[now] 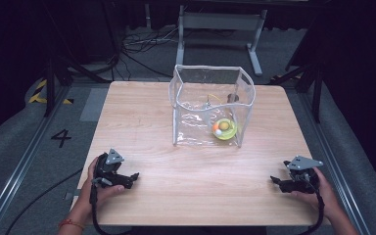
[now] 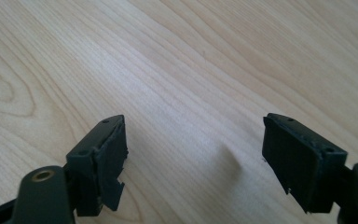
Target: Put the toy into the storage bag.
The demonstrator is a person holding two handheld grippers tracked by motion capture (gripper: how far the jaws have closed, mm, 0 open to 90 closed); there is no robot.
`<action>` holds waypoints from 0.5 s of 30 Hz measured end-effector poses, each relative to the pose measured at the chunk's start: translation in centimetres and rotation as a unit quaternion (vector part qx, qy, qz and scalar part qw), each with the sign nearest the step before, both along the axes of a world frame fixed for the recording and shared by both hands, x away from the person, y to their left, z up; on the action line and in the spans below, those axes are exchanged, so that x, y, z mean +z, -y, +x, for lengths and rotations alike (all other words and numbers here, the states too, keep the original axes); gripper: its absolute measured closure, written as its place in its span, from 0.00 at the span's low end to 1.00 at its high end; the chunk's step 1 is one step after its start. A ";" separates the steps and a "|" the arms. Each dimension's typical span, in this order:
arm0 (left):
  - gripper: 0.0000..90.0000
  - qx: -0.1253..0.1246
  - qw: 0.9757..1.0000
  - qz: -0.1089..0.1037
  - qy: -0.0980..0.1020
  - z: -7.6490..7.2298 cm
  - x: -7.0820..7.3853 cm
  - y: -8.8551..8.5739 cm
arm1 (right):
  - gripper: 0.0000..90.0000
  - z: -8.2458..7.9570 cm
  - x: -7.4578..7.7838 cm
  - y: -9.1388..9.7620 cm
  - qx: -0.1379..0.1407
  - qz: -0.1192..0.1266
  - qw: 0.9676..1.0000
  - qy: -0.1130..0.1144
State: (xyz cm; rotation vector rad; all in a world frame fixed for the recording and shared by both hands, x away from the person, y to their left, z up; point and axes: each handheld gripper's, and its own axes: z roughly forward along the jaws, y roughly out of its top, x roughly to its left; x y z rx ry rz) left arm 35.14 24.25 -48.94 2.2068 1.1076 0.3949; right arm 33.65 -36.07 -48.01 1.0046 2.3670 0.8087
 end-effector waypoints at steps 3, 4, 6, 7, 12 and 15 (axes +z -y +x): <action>0.01 -0.001 1.000 -0.001 0.000 0.0 0.0 0.0 | 0.24 -0.6 -0.6 0.7 -0.018 0.039 0.999 0.006; 0.01 0.000 1.000 0.000 0.000 0.0 0.0 0.0 | 0.23 -0.8 -0.8 1.0 -0.026 0.055 0.998 0.006; 0.01 0.000 1.000 0.000 0.001 0.0 0.0 0.0 | 0.21 -0.9 -1.3 1.5 -0.039 0.084 0.996 0.003; 0.01 0.001 1.000 0.000 0.001 0.0 0.0 0.0 | 0.20 -0.9 -1.3 1.6 -0.045 0.084 0.995 0.000; 0.01 0.003 1.000 -0.001 0.000 -0.1 0.0 0.0 | 0.18 -0.6 -1.4 2.0 -0.053 0.098 0.994 -0.019; 0.01 0.004 1.000 -0.001 0.000 -0.1 0.0 0.0 | 0.18 -0.6 -1.4 1.9 -0.053 0.097 0.994 -0.018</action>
